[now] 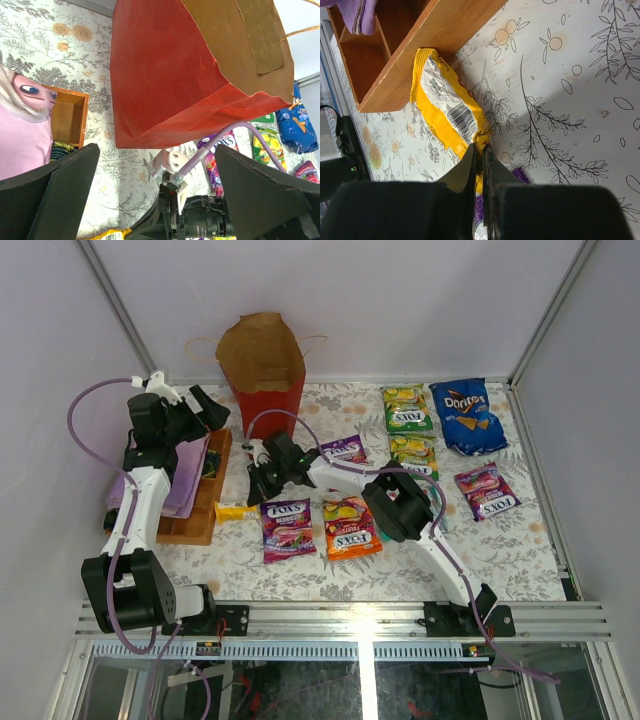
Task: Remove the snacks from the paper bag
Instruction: Adjust the snack at the center of the board.
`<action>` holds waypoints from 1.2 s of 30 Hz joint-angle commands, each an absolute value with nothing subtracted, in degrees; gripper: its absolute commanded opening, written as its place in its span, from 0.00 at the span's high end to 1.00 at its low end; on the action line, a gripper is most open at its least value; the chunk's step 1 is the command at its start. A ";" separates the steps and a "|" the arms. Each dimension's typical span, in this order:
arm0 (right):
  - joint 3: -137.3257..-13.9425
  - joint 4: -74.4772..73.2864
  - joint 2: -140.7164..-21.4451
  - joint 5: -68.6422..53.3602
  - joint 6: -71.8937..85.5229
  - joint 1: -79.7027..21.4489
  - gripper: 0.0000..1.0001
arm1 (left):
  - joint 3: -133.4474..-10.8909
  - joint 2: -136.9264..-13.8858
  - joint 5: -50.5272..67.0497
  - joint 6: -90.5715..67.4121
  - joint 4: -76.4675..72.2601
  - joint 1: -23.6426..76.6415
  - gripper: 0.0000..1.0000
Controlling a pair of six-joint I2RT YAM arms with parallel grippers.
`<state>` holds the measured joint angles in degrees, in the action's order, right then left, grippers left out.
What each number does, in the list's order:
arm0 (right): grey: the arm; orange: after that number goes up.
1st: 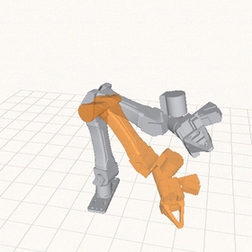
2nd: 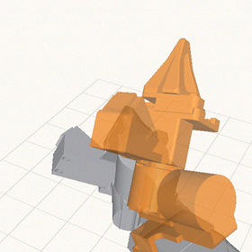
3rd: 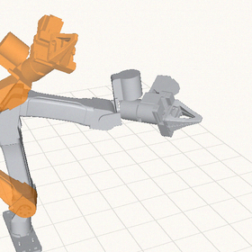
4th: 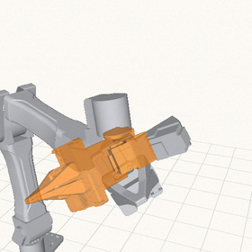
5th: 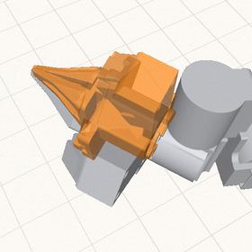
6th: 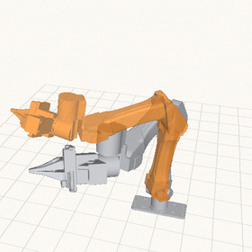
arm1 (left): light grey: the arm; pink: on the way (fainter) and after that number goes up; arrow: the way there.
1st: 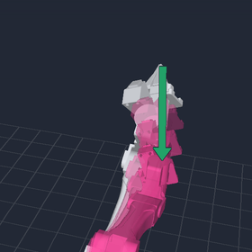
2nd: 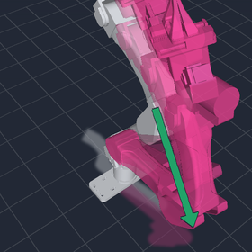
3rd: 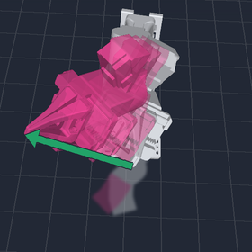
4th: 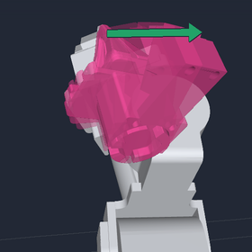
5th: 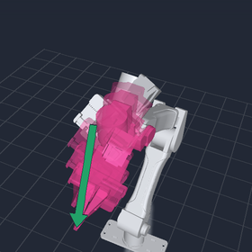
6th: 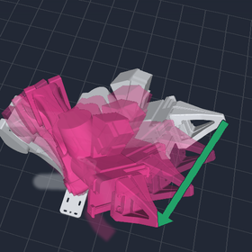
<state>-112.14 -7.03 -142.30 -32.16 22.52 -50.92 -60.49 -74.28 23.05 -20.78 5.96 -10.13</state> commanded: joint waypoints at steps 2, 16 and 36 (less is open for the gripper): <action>-114.63 -7.16 -138.86 -32.32 20.53 -51.55 1.00 | -60.19 -73.12 21.17 -19.71 4.44 -10.49 0.00; -87.38 11.60 -117.66 -3.20 -3.31 -51.55 1.00 | -60.20 -73.39 20.94 -19.68 4.35 -10.66 0.00; -55.49 73.80 -121.81 22.83 -44.33 -54.48 1.00 | -60.24 -73.87 21.35 -19.82 4.05 -10.83 0.00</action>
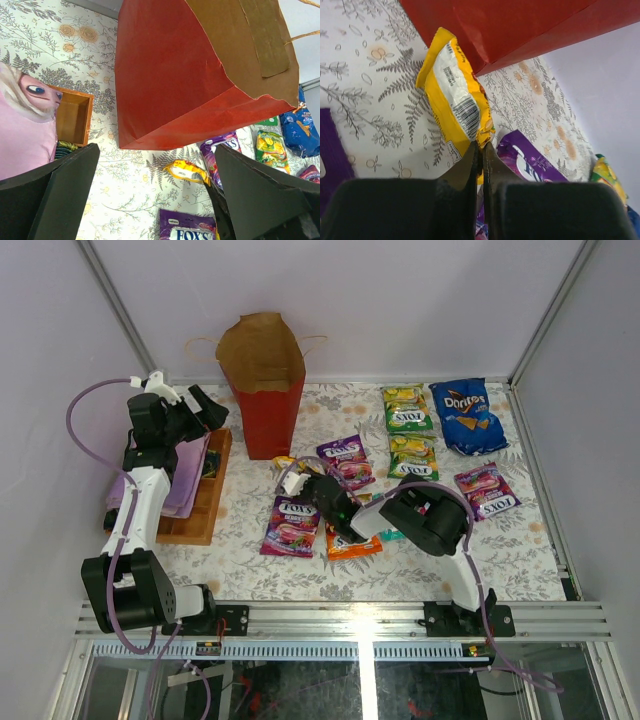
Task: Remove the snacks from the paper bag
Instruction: Adjust the snack at the center of the board.
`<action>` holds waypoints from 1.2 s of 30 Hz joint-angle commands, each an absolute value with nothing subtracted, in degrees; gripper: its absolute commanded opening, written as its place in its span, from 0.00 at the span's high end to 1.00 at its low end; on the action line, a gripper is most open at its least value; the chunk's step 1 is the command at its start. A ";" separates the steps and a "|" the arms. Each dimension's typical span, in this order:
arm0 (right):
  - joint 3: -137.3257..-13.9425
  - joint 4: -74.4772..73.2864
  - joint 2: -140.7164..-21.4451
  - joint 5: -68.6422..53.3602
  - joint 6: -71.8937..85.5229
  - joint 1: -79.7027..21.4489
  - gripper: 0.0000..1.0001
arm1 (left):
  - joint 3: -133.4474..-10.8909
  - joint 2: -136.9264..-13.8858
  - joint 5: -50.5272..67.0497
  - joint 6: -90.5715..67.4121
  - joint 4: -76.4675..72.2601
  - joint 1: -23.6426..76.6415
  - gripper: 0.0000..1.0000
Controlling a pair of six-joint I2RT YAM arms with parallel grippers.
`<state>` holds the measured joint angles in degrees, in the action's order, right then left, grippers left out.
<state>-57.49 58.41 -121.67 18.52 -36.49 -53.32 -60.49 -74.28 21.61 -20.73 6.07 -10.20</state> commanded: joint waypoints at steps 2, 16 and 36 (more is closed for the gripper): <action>-53.77 74.96 -121.00 22.09 -42.78 -54.75 1.00 | -60.21 -73.90 21.44 -19.85 4.07 -10.90 0.00; -43.70 67.27 -111.56 13.71 -39.60 -57.27 0.66 | -60.21 -73.92 21.63 -19.89 4.03 -10.87 0.00; -68.57 11.83 -99.51 -11.98 -5.48 -49.53 0.65 | -60.12 -73.95 22.34 -19.97 3.69 -10.82 0.00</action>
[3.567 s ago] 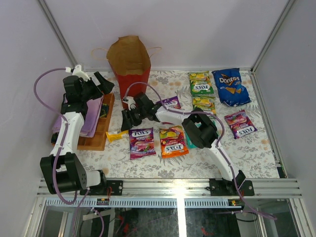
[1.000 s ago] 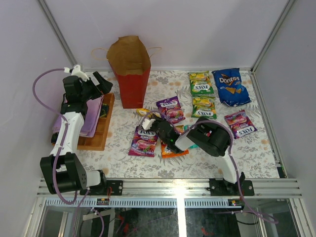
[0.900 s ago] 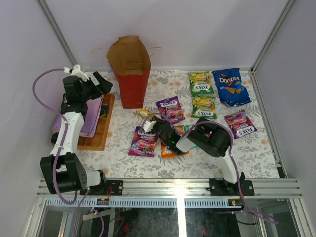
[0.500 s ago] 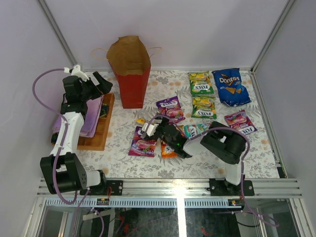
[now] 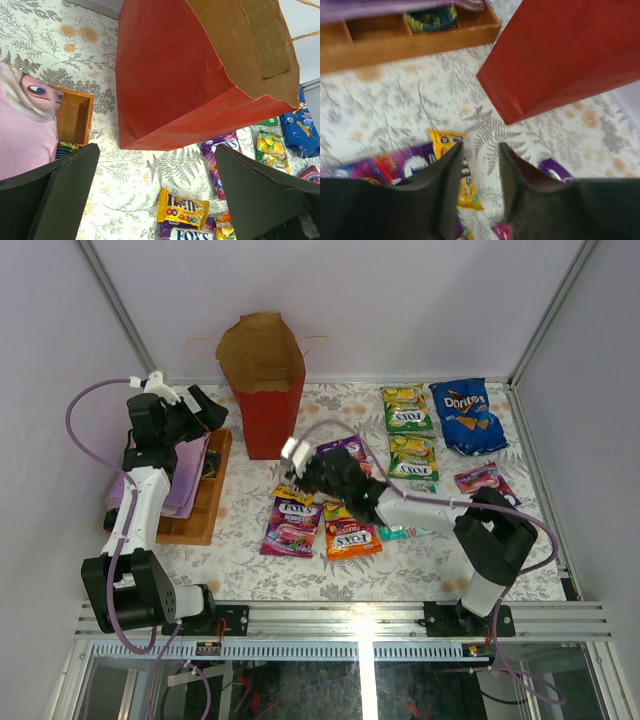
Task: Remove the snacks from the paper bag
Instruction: Adjust the snack at the center of the board.
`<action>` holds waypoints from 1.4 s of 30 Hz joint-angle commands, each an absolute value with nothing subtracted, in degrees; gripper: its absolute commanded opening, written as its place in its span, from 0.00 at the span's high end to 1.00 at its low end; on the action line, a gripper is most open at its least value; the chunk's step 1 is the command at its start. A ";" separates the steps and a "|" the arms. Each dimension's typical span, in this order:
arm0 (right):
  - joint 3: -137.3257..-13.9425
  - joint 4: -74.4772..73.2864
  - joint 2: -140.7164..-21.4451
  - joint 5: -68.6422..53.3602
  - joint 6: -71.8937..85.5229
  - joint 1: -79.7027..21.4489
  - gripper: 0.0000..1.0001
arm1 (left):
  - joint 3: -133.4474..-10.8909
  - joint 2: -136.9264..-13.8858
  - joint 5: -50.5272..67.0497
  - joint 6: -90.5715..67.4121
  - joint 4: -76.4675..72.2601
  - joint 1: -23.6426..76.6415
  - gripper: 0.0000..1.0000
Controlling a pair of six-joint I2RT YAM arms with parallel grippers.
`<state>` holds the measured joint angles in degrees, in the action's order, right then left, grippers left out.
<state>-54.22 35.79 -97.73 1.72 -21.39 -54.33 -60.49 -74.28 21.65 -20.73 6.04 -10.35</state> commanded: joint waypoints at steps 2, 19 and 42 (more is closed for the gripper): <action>-73.94 6.93 -103.10 -17.87 -1.41 -47.91 0.96 | -60.18 -74.09 22.62 -19.99 3.69 -10.90 0.00; -74.47 12.23 -120.58 -35.32 21.15 -43.26 1.00 | -60.14 -74.18 22.62 -19.88 3.78 -10.99 0.00; -83.04 12.26 -116.69 -45.35 20.10 -35.97 1.00 | -60.46 -75.03 23.24 -20.17 3.68 -10.96 0.00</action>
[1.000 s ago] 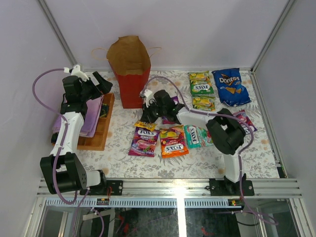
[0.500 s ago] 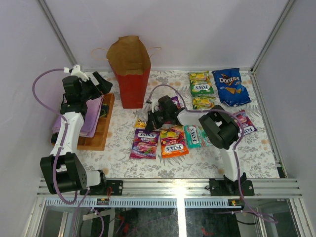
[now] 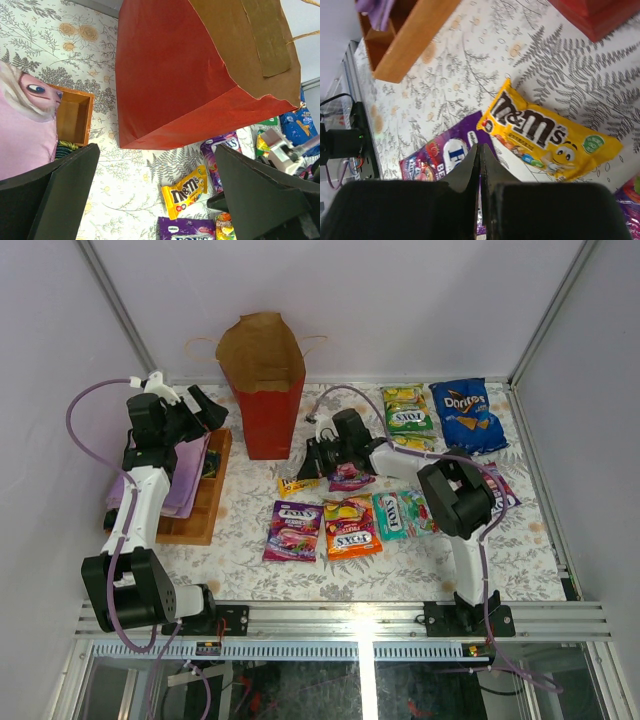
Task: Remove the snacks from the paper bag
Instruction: Adjust the snack at the center of the board.
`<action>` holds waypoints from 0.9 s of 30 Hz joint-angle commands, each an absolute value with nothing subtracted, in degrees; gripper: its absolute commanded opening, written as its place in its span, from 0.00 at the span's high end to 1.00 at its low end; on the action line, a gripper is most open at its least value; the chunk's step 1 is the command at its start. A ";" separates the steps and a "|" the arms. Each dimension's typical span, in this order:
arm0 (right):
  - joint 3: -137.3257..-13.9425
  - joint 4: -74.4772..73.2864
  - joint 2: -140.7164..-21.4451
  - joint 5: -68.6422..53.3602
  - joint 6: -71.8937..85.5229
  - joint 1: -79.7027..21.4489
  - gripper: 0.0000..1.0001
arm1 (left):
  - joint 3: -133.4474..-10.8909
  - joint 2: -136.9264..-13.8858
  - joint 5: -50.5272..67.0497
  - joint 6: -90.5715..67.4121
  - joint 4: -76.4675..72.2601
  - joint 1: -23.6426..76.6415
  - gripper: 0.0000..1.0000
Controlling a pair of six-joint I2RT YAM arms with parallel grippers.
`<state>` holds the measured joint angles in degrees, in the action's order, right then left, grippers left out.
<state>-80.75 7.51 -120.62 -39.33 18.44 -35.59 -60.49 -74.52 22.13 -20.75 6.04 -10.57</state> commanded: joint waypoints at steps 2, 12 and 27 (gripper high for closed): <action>-84.82 13.37 -118.84 -46.60 21.99 -35.95 1.00 | -60.49 -75.04 23.37 -20.20 3.69 -10.96 0.00; -85.82 32.84 -133.02 -52.86 44.17 -33.95 1.00 | -60.49 -75.05 22.82 -19.87 3.97 -10.99 0.00; -87.45 24.95 -129.79 -48.91 41.00 -32.34 1.00 | -60.56 -75.23 22.84 -19.87 3.90 -10.94 0.00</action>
